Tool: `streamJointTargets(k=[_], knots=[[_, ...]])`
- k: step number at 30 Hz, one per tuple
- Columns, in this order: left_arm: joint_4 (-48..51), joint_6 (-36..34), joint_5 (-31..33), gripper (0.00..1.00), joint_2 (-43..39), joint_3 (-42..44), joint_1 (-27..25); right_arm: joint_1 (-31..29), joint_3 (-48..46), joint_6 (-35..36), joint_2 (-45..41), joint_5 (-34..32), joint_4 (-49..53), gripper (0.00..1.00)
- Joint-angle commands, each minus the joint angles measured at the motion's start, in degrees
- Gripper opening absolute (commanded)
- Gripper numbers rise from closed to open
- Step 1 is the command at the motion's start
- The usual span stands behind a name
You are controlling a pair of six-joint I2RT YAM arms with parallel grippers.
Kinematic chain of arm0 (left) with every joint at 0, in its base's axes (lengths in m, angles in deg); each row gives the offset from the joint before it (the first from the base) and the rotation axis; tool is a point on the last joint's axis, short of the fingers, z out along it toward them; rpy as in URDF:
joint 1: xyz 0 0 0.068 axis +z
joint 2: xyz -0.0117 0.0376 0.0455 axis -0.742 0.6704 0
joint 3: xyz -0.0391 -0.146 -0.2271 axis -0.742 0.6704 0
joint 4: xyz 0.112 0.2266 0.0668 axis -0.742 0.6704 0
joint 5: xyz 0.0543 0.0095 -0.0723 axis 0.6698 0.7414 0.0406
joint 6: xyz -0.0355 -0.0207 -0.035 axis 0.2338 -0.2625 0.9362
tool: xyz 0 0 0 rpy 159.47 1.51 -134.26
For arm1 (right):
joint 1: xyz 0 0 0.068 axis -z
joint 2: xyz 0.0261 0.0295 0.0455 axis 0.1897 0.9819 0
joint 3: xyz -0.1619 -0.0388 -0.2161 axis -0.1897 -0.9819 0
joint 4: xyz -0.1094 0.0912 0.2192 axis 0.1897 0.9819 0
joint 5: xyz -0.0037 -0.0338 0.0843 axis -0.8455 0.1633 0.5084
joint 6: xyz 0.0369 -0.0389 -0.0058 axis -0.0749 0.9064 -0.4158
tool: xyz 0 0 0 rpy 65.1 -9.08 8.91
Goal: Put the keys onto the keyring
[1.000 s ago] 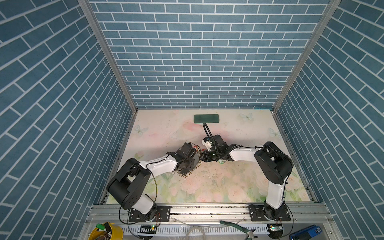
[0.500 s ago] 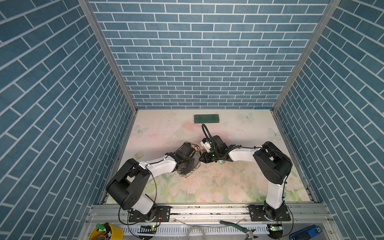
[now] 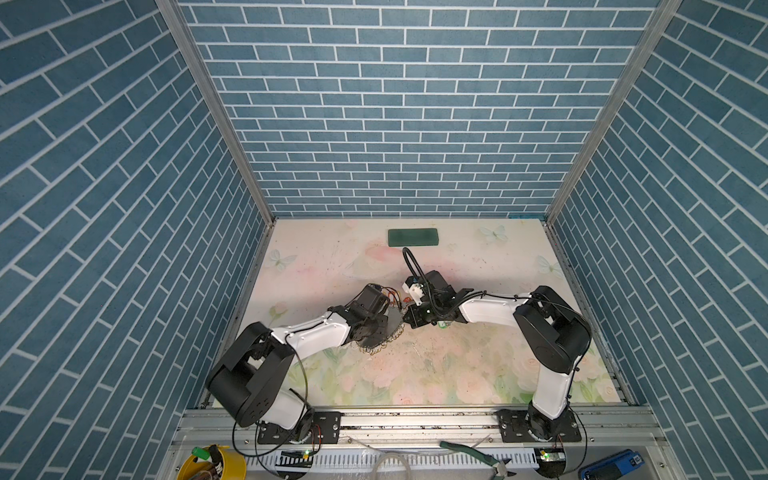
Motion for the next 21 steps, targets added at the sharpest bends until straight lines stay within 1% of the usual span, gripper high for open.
streamJointTargets(k=[1, 7, 12, 14, 15, 18, 21], knots=[[-1.10, -2.87, 1.09, 0.42, -5.41, 1.96, 0.71, -0.67, 1.40, 5.89, -5.77, -3.39, 4.24, 0.00], [-4.27, -7.80, -0.12, 0.45, -19.20, 4.48, 0.93, -1.97, 0.58, 14.70, -14.99, -5.99, 8.70, 0.00], [-10.16, -12.41, -3.88, 0.56, -29.89, 6.98, 0.97, -2.18, -1.89, 20.45, -23.38, -4.17, 7.00, 0.00], [-14.18, -13.32, -6.17, 0.62, -32.86, 9.07, 0.98, -2.17, -3.28, 21.96, -26.02, -3.34, 4.99, 0.00], [-16.81, -13.87, -7.68, 0.63, -34.11, 10.41, 0.97, -2.11, -4.11, 22.61, -27.32, -2.71, 3.80, 0.00], [-24.01, -15.98, -12.24, 0.62, -36.22, 13.86, 0.97, -2.14, -6.09, 24.08, -29.99, -0.10, 0.45, 0.00], [-28.75, -17.39, -15.02, 0.61, -36.96, 15.87, 0.98, -2.17, -8.77, 25.05, -32.02, 2.16, -3.69, 0.00]])
